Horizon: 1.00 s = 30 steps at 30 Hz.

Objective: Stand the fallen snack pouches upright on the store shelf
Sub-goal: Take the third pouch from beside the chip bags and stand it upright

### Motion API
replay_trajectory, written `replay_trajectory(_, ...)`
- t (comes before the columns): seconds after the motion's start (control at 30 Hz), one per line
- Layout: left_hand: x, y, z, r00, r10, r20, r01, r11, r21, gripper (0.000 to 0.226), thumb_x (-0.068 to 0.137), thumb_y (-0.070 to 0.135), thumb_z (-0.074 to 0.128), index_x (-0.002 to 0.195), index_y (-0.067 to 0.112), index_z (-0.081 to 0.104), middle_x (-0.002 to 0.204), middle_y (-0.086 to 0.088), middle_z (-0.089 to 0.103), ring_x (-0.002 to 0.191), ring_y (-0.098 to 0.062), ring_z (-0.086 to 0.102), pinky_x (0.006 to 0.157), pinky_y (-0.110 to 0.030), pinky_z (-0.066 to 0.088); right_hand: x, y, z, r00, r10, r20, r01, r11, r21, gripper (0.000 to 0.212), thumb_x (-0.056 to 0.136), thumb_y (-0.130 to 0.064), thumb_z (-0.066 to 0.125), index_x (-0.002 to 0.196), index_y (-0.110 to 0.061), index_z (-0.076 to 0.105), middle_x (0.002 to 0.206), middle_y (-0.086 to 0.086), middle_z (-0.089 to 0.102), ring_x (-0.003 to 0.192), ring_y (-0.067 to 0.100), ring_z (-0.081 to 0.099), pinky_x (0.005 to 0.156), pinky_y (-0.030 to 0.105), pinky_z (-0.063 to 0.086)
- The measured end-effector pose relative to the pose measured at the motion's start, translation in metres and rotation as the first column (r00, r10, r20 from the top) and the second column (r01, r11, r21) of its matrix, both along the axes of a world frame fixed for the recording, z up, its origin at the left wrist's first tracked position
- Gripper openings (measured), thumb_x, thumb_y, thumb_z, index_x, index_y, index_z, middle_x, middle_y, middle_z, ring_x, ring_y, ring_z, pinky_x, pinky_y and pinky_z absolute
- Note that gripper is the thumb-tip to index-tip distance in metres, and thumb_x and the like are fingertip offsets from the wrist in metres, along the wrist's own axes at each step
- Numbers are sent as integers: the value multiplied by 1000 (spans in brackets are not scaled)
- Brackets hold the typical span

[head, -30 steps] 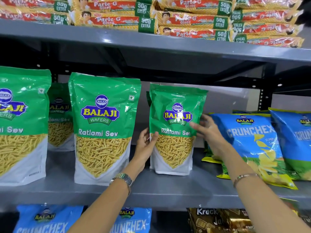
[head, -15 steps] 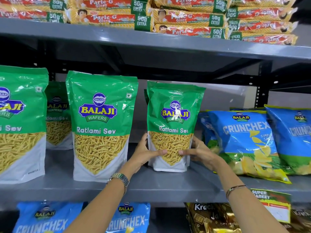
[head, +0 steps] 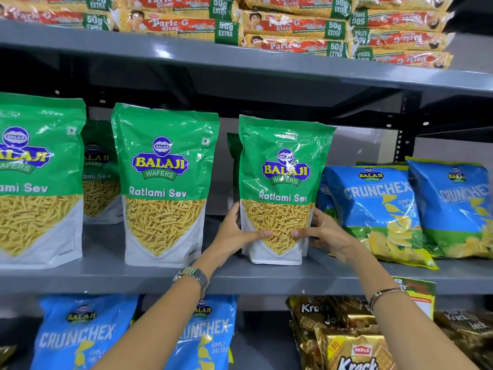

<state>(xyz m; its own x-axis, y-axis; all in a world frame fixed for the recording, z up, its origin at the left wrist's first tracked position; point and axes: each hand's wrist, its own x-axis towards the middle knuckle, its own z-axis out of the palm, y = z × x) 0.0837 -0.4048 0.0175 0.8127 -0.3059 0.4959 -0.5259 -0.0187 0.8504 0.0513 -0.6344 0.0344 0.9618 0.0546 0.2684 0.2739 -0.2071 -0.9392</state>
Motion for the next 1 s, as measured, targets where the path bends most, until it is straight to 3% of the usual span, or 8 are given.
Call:
replay_trajectory(0.13, -7, 1, 0, 1000, 18, 5, -19, 1000, 22, 112, 41, 53, 84, 137, 28, 32, 144, 3, 42, 130, -16, 40, 109, -45, 35, -11, 1, 2, 1000, 4, -2, -4, 1000, -15, 74, 41, -27, 91, 108, -31, 58, 104, -5, 73, 97, 15, 68, 76, 34, 56)
replay_trajectory(0.2, -10, 3, 1, 1000, 18, 8, -19, 999, 26, 112, 42, 52, 84, 137, 28, 32, 144, 4, 41, 130, -17, 39, 109, -45, 34, -17, 3, 3, 1000, 5, 0, -5, 1000, -20, 75, 43, -26, 89, 110, -29, 56, 102, -7, 74, 94, 14, 69, 67, 26, 56)
replay_trajectory(0.37, -13, 3, -1, 1000, 30, 5, -30, 999, 46, 117, 43, 53, 82, 141, 27, 25, 149, 3, 33, 134, -16, 33, 111, -42, 30, -26, 6, 3, 1000, 3, 2, -3, 1000, -19, 74, 47, -21, 87, 113, -30, 54, 103, -6, 73, 92, 12, 69, 66, 24, 54)
replay_trajectory(0.47, -14, 5, -1, 1000, 17, -1, -17, 998, 65, 119, 42, 54, 82, 142, 28, 22, 151, 3, 30, 135, -17, 31, 108, -35, 29, -26, 7, 1, 1000, -9, 6, 9, 1000, 3, 79, 49, -17, 89, 116, -30, 50, 110, -2, 70, 98, 14, 66, 70, 25, 50)
replay_trajectory(0.63, -9, 14, -4, 1000, -12, -25, 15, 994, 109, 126, 41, 48, 84, 144, 31, 14, 151, 3, 26, 136, -17, 29, 112, -42, 29, -26, 1, -12, 999, -41, 25, 40, 999, 34, 100, 35, -30, 88, 123, -28, 40, 119, 4, 57, 106, 18, 58, 74, 25, 48)
replay_trajectory(0.8, -3, 19, -13, 997, -50, -56, 62, 967, 246, 125, 45, 41, 88, 145, 25, 14, 151, -2, 30, 134, -20, 34, 110, -45, 33, -22, 4, -22, 999, 33, -12, -34, 997, -68, 103, 42, -20, 92, 131, -22, 40, 128, 2, 59, 116, 17, 56, 104, 38, 41)
replay_trajectory(1.0, -3, 17, -15, 1000, 12, -11, -9, 971, 239, 118, 50, 36, 88, 144, 27, 17, 149, -3, 31, 132, -20, 37, 109, -43, 35, -18, 3, -22, 1000, 21, -7, -22, 997, -68, 103, 41, -19, 93, 129, -24, 41, 127, 1, 60, 116, 17, 56, 105, 40, 41)
